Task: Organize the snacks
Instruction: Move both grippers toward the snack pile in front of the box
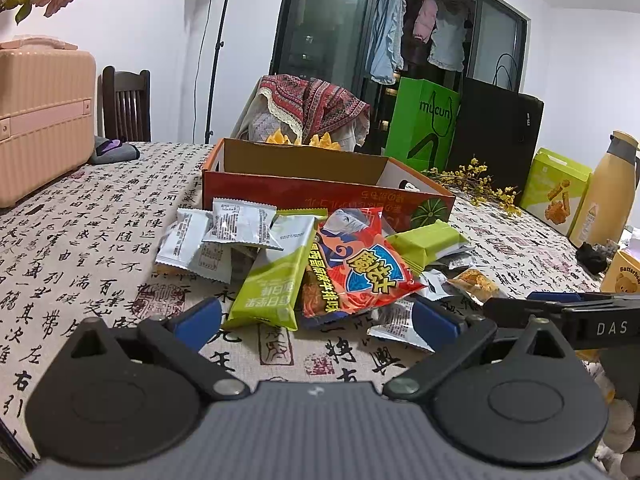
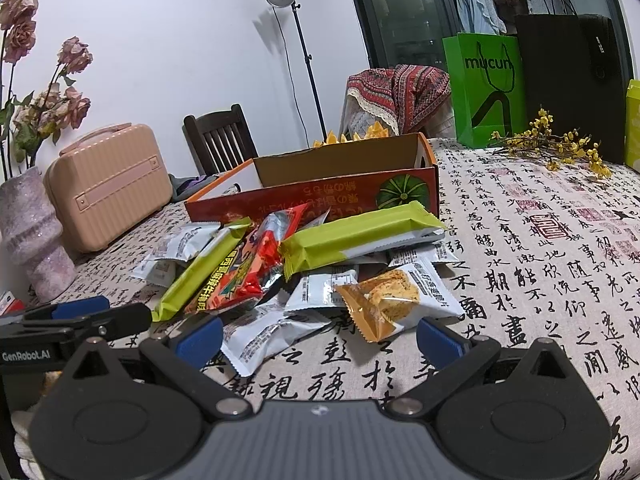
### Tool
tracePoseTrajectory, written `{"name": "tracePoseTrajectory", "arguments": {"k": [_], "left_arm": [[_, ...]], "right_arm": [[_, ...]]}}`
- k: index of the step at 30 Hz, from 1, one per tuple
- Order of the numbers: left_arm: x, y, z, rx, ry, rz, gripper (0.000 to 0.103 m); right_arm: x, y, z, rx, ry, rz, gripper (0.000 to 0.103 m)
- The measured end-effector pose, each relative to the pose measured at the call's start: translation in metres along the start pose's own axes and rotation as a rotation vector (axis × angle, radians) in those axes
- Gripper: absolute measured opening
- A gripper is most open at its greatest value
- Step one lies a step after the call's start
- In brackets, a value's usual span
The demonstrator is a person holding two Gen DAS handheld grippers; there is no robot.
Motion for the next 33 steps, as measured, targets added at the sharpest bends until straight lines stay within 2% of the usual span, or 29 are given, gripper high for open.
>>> {"name": "tracePoseTrajectory", "arguments": {"k": [15,26,31,33], "left_arm": [[0.006,-0.006,0.000,-0.025,-0.008,0.010,0.103],[0.015,-0.014,-0.005,-0.044,-0.006,-0.036,0.103],[0.021,-0.017,-0.008,-0.062,-0.013,-0.056,0.103],[0.023,-0.019,-0.008,-0.069,-0.021,-0.059,0.103]], "right_arm": [[0.002,0.006,-0.001,0.001,0.001,0.010,0.103],[0.022,0.030,-0.007,-0.029,-0.011,0.143,0.102],[0.040,0.040,-0.013,-0.054,-0.032,0.157,0.101],[0.048,0.042,-0.014,-0.064,-0.046,0.150,0.097]]}}
Point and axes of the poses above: each gripper's, at about its wrist camera, not at the fingertips, and x roughly the way its jaws point, y to its right, z to its underside, the point moved 2 cm from there along x, roughly the way its jaws point, and after that the axes turned 4 degrees about -x, right-handed, at the moved point
